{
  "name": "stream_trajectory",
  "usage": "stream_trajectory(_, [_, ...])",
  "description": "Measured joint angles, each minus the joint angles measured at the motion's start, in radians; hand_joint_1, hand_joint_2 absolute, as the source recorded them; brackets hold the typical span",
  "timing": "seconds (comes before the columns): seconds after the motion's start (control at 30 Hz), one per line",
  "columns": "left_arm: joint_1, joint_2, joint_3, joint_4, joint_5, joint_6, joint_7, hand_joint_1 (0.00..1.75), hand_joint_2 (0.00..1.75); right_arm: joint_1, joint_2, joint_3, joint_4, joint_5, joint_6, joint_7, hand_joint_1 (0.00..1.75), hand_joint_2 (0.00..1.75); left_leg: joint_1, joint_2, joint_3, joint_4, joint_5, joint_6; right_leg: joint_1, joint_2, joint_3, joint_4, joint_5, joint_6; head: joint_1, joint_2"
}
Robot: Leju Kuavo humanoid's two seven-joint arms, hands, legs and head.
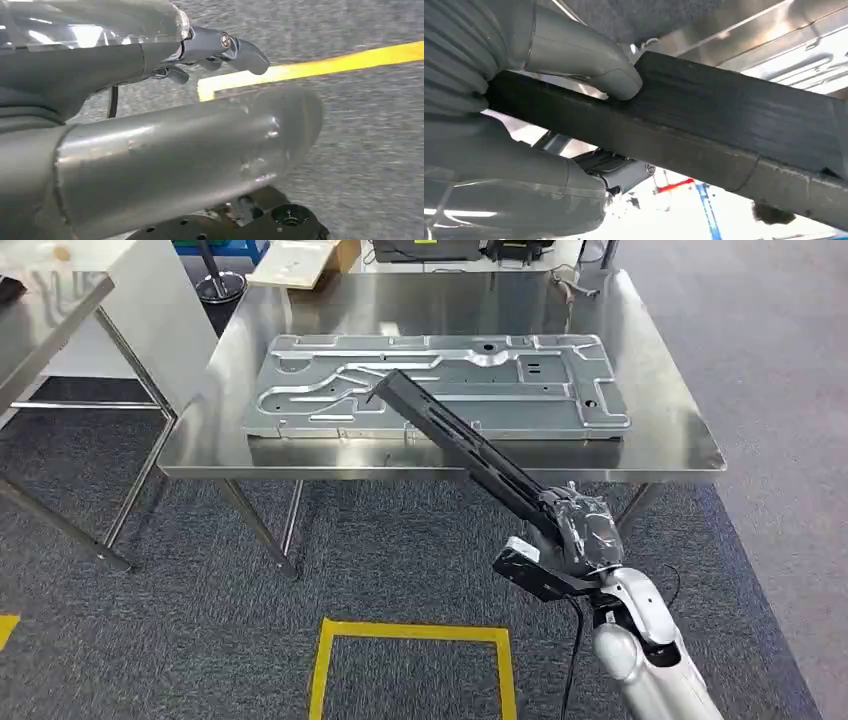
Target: Take the parts from the cabinet and place them on the table.
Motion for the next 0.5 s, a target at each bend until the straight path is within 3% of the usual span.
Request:
stream_trajectory(0.03, [0.005,0.000,0.000,0.001,-0.002,-0.001,0.002,0.00,0.00,-0.016,0.000,0.018,0.014,0.005,0.008,0.004,1.75,1.75,-0.002,0.004,-0.002,-0.061,0.146,0.008,0.000,0.000,0.010,-0.001,-0.015,0.002,0.000,0.000])
stream_trajectory(0.07, [0.004,0.001,0.000,0.002,-0.005,-0.002,0.004,0.00,0.00,-0.030,0.000,0.037,0.027,0.010,0.023,0.009,1.75,1.75,-0.010,0.003,0.000,-0.074,0.192,0.008,0.005,0.007,0.029,0.001,-0.031,0.011,0.000,0.000])
stream_trajectory(0.13, [0.000,0.001,0.000,0.001,-0.011,-0.005,0.010,0.00,0.00,-0.063,-0.003,0.077,0.036,0.018,0.048,0.018,1.75,1.75,-0.015,0.000,0.022,-0.076,0.168,0.016,0.003,0.006,0.058,-0.005,-0.040,0.025,-0.001,0.000])
stream_trajectory(0.17, [-0.006,0.001,0.000,0.001,-0.012,-0.005,0.012,0.00,0.00,-0.093,-0.003,0.100,0.041,0.022,0.061,0.022,1.75,1.75,-0.016,0.000,0.033,-0.080,0.157,0.024,0.001,0.007,0.051,0.011,-0.022,0.031,0.000,0.000])
stream_trajectory(0.23, [-0.021,0.000,-0.001,0.001,-0.020,-0.005,0.012,0.00,0.00,-0.153,-0.003,0.144,0.055,0.036,0.098,0.035,1.75,1.75,-0.009,-0.004,0.066,-0.099,0.149,0.036,-0.004,-0.002,-0.026,0.144,0.032,0.037,0.000,0.000])
stream_trajectory(0.27, [-0.024,0.000,-0.002,0.001,-0.026,-0.008,0.010,0.00,0.00,-0.178,-0.002,0.163,0.062,0.042,0.119,0.048,1.75,1.75,-0.008,-0.005,0.078,-0.103,0.140,0.042,-0.002,-0.003,-0.075,0.210,0.037,0.038,0.000,0.000])
stream_trajectory(0.3, [-0.026,-0.003,-0.003,0.001,-0.032,-0.010,0.004,0.00,0.00,-0.200,0.003,0.187,0.071,0.049,0.135,0.062,1.75,1.75,-0.007,-0.005,0.093,-0.106,0.128,0.043,-0.003,-0.002,-0.127,0.266,0.011,0.041,0.000,0.000])
stream_trajectory(0.33, [-0.026,-0.008,-0.006,0.001,-0.039,-0.010,-0.001,0.00,0.00,-0.214,0.003,0.209,0.081,0.053,0.143,0.074,1.75,1.75,-0.007,-0.007,0.108,-0.106,0.114,0.043,-0.004,-0.003,-0.169,0.298,-0.033,0.044,0.000,0.000])
stream_trajectory(0.4, [-0.025,-0.019,-0.011,0.001,-0.042,-0.008,-0.004,0.00,0.00,-0.229,0.003,0.239,0.097,0.056,0.148,0.082,1.75,1.75,-0.005,-0.017,0.146,-0.106,0.082,0.043,-0.006,-0.004,-0.227,0.299,-0.130,0.051,0.000,0.000])
stream_trajectory(0.43, [-0.025,-0.023,-0.013,0.001,-0.045,-0.005,-0.005,0.00,0.00,-0.236,0.003,0.249,0.106,0.056,0.150,0.084,1.75,1.75,-0.004,-0.023,0.171,-0.106,0.064,0.041,-0.006,-0.004,-0.243,0.271,-0.153,0.052,0.000,0.000])
stream_trajectory(0.47, [-0.023,-0.028,-0.016,0.001,-0.046,-0.004,-0.004,0.00,0.00,-0.246,0.003,0.258,0.114,0.057,0.152,0.084,1.75,1.75,-0.003,-0.027,0.193,-0.106,0.047,0.037,-0.005,-0.005,-0.250,0.225,-0.130,0.049,0.000,0.000])
stream_trajectory(0.5, [-0.021,-0.031,-0.018,0.001,-0.046,-0.003,-0.005,0.00,0.00,-0.259,0.003,0.268,0.122,0.058,0.154,0.085,1.75,1.75,-0.003,-0.029,0.217,-0.106,0.029,0.033,-0.005,-0.005,-0.251,0.165,-0.064,0.046,0.000,0.000])
